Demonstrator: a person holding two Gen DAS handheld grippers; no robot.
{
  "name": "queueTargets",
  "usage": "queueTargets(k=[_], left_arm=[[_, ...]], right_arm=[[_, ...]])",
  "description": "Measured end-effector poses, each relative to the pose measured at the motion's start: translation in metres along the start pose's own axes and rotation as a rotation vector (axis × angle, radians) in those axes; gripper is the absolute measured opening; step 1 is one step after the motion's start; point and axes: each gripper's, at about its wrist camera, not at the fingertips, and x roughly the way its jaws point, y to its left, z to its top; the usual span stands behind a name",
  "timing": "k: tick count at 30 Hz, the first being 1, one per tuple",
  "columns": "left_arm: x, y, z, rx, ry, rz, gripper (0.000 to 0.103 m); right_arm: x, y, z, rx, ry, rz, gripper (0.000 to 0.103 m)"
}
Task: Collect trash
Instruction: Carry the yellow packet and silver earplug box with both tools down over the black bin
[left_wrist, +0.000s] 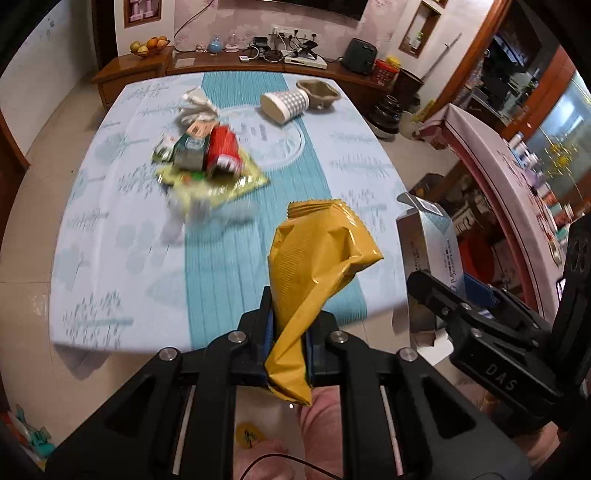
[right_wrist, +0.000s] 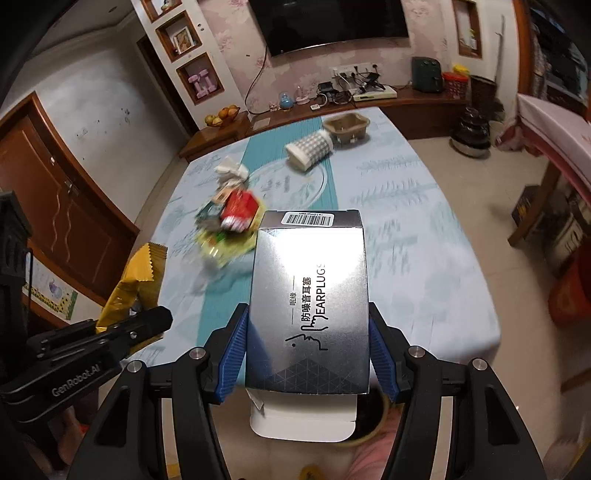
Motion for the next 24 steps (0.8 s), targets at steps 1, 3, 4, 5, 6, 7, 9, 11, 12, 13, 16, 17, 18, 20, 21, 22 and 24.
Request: queueTargets(k=[1,3,4,5,6,7,9,11,12,13,16,17,18,20,21,22,24], left_arm=[[-0.004,0.003,-0.010,-0.001,0.006,-0.002,0.010],[-0.011,0.008,-0.035,-0.006,0.024,-0.005,0.010],[-0.012,0.010,-0.043,-0.008,0.032,-0.003,0.010],[-0.014,0.012,-0.057,-0.009,0.049,-0.003,0.010],[-0.015,0.013,-0.065,-0.011,0.062,-0.004,0.010],[-0.015,0.014,-0.075,-0.013,0.077,-0.004,0.010],[-0.014,0.014,-0.092,-0.012,0.101,-0.002,0.010],[-0.009,0.013,-0.104,-0.014,0.124,-0.001,0.010],[-0.007,0.012,-0.109,-0.015,0.133,0.000,0.010],[-0.004,0.011,-0.115,-0.017,0.141,0.002,0.010],[0.009,0.006,-0.131,-0.023,0.162,0.010,0.010],[0.016,0.005,-0.135,-0.025,0.169,0.015,0.010],[0.024,0.003,-0.141,-0.027,0.175,0.021,0.010],[0.042,0.000,-0.149,-0.031,0.186,0.033,0.010],[0.054,-0.001,-0.152,-0.035,0.193,0.039,0.010],[0.066,-0.001,-0.156,-0.039,0.202,0.047,0.010],[0.096,-0.001,-0.166,-0.060,0.226,0.062,0.010]], right_arm=[[-0.009,0.006,-0.017,0.005,0.008,-0.001,0.060],[-0.022,0.013,-0.046,0.005,0.024,-0.006,0.060],[-0.026,0.016,-0.058,0.006,0.034,-0.009,0.060],[-0.031,0.019,-0.073,0.011,0.050,-0.014,0.060],[-0.036,0.020,-0.085,0.017,0.065,-0.013,0.060],[-0.039,0.021,-0.094,0.025,0.079,-0.012,0.060],[-0.045,0.021,-0.112,0.034,0.109,-0.016,0.060],[-0.051,0.021,-0.128,0.034,0.132,-0.023,0.060],[-0.051,0.018,-0.132,0.035,0.139,-0.026,0.060],[-0.051,0.016,-0.136,0.036,0.147,-0.028,0.060],[-0.038,0.003,-0.141,0.052,0.185,-0.021,0.060],[-0.031,-0.002,-0.146,0.061,0.202,-0.018,0.060],[-0.022,-0.009,-0.144,0.068,0.213,-0.017,0.060],[0.001,-0.022,-0.155,0.082,0.251,-0.018,0.060],[0.014,-0.031,-0.158,0.091,0.267,-0.015,0.060],[0.025,-0.037,-0.163,0.098,0.283,-0.012,0.060],[0.052,-0.051,-0.173,0.115,0.319,-0.005,0.060]])
